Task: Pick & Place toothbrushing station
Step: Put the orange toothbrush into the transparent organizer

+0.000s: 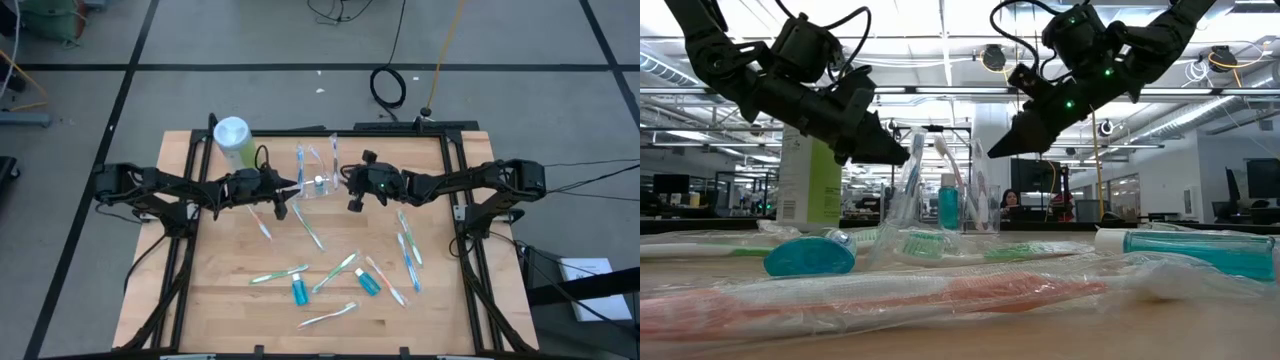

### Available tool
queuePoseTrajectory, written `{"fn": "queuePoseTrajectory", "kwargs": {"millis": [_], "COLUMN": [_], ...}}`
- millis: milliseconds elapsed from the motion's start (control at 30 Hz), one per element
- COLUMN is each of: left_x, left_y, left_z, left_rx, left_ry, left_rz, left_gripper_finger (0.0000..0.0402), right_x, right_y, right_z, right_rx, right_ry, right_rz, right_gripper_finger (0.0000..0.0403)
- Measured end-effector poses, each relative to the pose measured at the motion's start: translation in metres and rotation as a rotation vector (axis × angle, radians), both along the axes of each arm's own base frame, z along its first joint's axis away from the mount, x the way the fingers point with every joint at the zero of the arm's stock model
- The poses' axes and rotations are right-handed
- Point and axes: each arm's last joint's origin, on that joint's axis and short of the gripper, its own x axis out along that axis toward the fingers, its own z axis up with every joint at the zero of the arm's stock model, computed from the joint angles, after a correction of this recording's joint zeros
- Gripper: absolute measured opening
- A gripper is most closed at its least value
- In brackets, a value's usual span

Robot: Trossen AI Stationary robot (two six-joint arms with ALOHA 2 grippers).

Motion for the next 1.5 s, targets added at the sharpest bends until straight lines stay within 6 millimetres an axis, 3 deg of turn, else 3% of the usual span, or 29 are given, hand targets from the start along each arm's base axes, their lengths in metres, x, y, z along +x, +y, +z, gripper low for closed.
{"fn": "queuePoseTrajectory", "kwargs": {"millis": [167, 767, 900, 1233, 1500], "left_x": [0.000, 0.000, 0.001, 0.020, 0.035], "left_y": [0.000, 0.001, -0.003, -0.039, -0.085], "left_z": [0.000, 0.000, 0.000, 0.017, 0.034], "left_rx": [0.022, 0.044, 0.021, -0.002, -0.128], "left_ry": [0.005, 0.012, 0.005, -0.039, 0.178], "left_rz": [-0.008, 0.020, -0.050, -0.255, -0.370], "left_gripper_finger": [0.0127, 0.0127, 0.0127, 0.0127, 0.0127], "right_x": [0.003, 0.004, 0.004, 0.003, 0.003], "right_y": [0.009, 0.013, 0.013, 0.012, 0.012], "right_z": [0.000, 0.001, 0.001, 0.001, 0.001], "right_rx": [0.080, 0.116, 0.114, 0.113, 0.074], "right_ry": [-0.020, -0.036, -0.035, -0.036, -0.026], "right_rz": [0.181, 0.233, 0.231, 0.228, 0.245], "right_gripper_finger": [0.0110, 0.0110, 0.0110, 0.0110, 0.0110]}}
